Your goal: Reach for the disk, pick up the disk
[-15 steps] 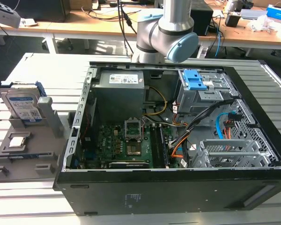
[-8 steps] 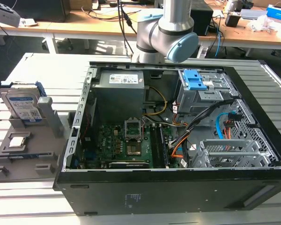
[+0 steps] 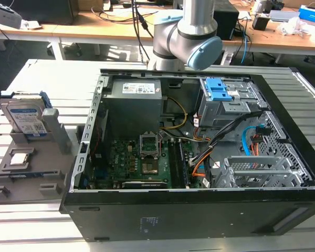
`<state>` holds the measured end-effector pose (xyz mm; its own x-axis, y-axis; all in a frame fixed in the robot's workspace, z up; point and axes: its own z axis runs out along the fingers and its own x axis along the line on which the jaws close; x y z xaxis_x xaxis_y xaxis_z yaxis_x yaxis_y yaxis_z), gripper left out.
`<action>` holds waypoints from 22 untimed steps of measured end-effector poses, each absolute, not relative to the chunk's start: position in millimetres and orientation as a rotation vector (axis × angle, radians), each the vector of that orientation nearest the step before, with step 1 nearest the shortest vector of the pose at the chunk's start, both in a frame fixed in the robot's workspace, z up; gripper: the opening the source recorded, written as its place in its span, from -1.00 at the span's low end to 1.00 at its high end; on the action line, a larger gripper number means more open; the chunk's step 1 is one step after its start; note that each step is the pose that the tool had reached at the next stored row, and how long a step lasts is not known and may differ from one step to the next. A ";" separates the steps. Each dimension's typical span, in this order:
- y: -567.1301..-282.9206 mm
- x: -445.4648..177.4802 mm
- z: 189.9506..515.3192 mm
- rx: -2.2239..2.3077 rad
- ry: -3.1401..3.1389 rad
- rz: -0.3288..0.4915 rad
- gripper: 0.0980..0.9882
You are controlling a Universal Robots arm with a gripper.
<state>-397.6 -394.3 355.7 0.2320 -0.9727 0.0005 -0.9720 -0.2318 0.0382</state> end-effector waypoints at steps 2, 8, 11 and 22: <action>-394.3 -397.6 355.8 2.460 -1.904 -0.036 -0.98; -394.3 -397.6 355.7 2.507 -1.841 -0.035 -0.98; -394.3 -397.6 355.7 2.531 -1.807 -0.034 -0.98; -394.3 -397.5 355.8 2.635 -1.650 -0.031 -0.98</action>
<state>-397.5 -394.3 355.8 0.4364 -0.8998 0.0005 -0.8991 -0.4361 0.0382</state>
